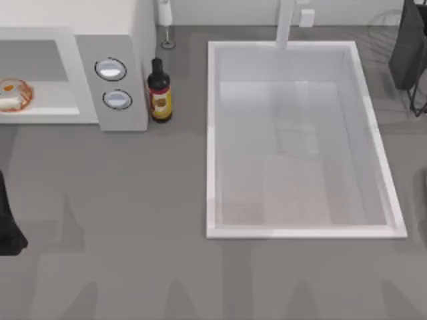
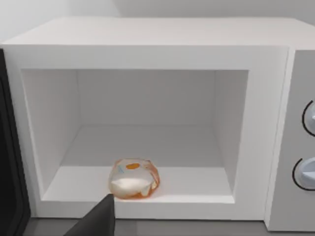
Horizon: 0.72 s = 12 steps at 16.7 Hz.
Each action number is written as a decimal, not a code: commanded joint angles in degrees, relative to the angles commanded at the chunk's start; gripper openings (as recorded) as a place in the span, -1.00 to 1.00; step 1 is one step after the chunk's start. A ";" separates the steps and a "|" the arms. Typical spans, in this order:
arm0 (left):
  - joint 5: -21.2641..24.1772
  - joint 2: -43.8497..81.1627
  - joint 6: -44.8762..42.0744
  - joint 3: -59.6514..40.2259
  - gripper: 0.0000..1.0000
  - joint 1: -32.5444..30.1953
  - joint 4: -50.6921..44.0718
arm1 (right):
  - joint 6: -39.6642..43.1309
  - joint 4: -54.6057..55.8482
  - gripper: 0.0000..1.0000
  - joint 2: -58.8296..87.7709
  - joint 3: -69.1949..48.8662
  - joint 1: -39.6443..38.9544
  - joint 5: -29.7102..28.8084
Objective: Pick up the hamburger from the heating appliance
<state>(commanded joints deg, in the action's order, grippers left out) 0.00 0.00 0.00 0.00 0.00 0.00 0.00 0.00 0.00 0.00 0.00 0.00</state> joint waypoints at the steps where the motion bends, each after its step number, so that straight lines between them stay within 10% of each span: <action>1: 0.00 0.00 0.00 0.00 1.00 0.00 0.00 | 0.00 0.00 1.00 0.00 0.00 0.00 0.00; 12: 0.93 11.63 -0.36 -4.38 1.00 0.77 5.56 | 0.00 0.00 1.00 0.00 0.00 0.00 0.00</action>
<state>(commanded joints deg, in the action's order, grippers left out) 0.93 11.63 -0.36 -4.38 0.77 5.56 0.00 0.00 0.00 0.00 0.00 0.00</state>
